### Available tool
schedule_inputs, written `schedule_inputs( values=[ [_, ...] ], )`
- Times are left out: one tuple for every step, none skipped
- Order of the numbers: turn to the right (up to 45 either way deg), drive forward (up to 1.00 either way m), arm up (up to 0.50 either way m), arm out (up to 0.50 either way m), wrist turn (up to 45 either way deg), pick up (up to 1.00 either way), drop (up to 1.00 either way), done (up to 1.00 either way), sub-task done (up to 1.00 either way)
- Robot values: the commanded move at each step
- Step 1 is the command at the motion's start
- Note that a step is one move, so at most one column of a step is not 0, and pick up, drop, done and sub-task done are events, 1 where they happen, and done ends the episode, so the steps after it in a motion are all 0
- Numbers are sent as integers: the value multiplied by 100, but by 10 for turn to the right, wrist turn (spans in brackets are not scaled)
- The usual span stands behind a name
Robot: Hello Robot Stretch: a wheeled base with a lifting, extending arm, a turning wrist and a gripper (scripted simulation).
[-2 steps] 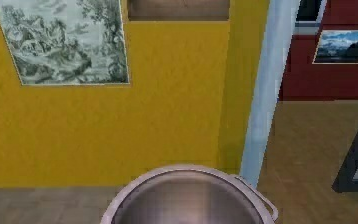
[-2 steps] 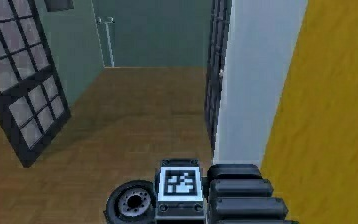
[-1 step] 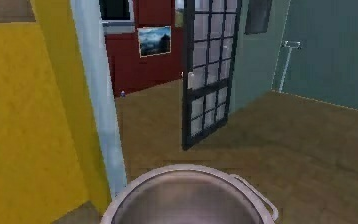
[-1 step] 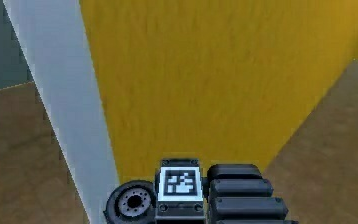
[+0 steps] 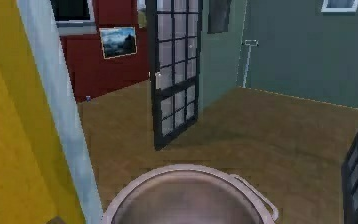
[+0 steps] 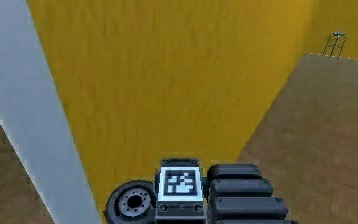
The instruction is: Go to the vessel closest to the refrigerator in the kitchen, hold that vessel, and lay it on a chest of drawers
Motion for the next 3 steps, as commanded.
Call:
schedule_inputs(
  values=[
    [0, 75, 0, 0, 0, 0, 0, 0, 0],
    [420, 0, 0, 0, 0, 0, 0, 0, 0],
    [0, 100, 0, 0, 0, 0, 0, 0, 0]
  ],
)
